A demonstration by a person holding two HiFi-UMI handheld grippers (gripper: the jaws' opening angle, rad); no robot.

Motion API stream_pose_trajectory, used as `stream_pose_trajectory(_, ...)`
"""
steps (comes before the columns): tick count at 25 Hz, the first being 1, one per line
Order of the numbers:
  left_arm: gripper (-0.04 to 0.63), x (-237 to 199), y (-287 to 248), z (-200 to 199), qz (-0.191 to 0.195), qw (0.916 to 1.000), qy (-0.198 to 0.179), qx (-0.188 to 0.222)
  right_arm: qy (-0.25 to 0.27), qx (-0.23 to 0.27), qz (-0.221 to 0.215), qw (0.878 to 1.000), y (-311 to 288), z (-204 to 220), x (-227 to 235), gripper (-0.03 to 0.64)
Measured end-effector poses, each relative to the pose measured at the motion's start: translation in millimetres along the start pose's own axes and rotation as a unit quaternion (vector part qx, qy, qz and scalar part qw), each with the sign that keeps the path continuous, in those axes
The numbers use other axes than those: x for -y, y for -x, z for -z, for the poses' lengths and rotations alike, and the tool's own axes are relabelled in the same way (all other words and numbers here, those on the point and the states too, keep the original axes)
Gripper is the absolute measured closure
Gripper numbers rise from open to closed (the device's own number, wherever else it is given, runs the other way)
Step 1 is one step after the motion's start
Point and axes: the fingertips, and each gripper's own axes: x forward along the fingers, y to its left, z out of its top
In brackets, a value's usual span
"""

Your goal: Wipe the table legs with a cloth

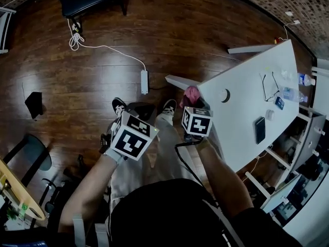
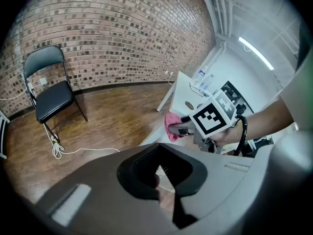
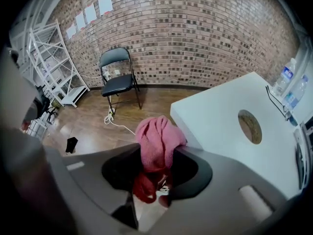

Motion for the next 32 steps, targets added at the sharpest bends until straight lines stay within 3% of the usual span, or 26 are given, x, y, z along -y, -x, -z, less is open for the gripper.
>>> stream_pose_trajectory(5,0.594,-11.2,-20.6,14.1,0.011,0.9995,0.029,0.009,-0.026,0.024,0.032,0.999,-6.5,4.6,0.6,0.479)
stream_pose_trajectory(10,0.594,-21.8,-50.0,30.3,0.019,0.9984,0.051,0.012,-0.062,0.044,0.034,0.997,-16.5,-0.8,3.4,0.479)
stream_pose_trajectory(32,0.594,-60.5,-136.0,73.7,0.038,0.9965,0.074,0.012,-0.079,0.039,0.050,0.995,-89.4,19.4,6.3,0.477)
